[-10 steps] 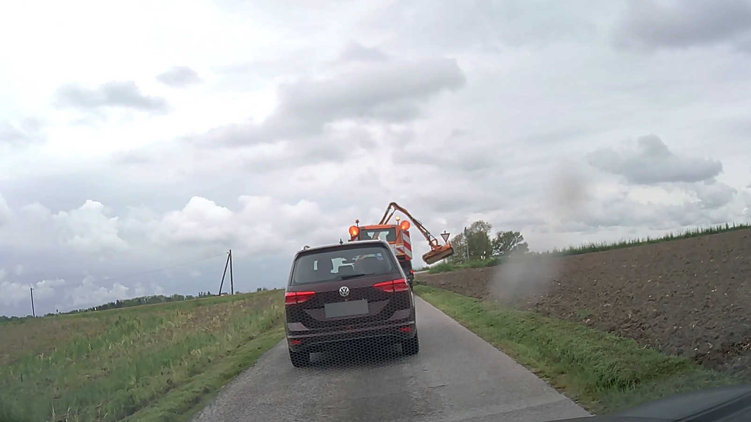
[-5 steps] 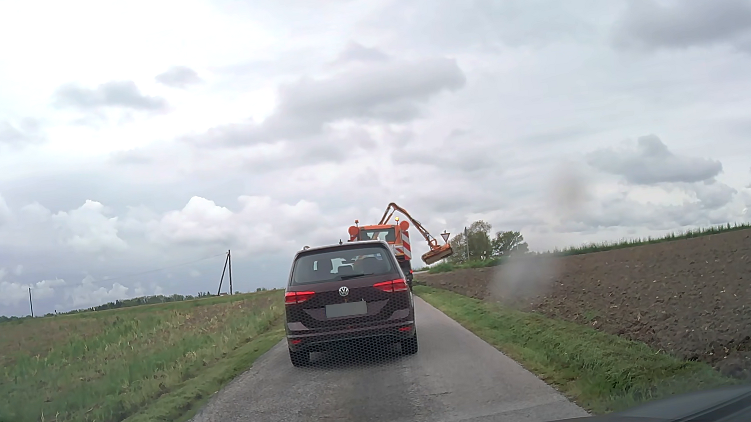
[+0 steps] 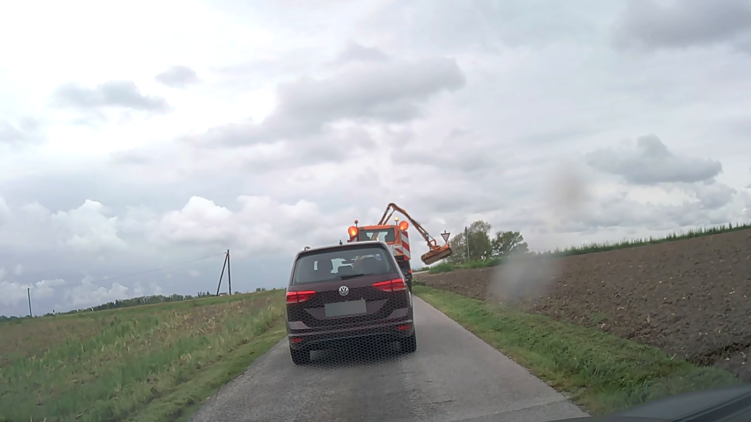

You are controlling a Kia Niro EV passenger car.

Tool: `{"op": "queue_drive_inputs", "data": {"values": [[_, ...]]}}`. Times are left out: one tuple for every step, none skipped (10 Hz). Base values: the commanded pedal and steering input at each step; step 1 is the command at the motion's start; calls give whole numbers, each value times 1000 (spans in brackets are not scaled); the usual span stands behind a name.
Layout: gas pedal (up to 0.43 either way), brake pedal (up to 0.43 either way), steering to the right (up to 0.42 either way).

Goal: Follow the waypoints while adhering to traffic rules and regulations

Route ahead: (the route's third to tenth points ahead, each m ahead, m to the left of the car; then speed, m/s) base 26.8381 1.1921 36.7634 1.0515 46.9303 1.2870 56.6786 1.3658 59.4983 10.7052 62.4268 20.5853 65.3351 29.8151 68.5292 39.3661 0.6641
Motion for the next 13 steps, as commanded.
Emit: {"op": "queue_drive_inputs", "data": {"values": [[0,0,6],[0,0,6],[0,0,6],[0,0,5],[0,0,5],[0,0,5],[0,0,5],[0,0,5],[20,0,5],[28,0,5],[39,0,5],[47,0,5],[47,0,5]]}}
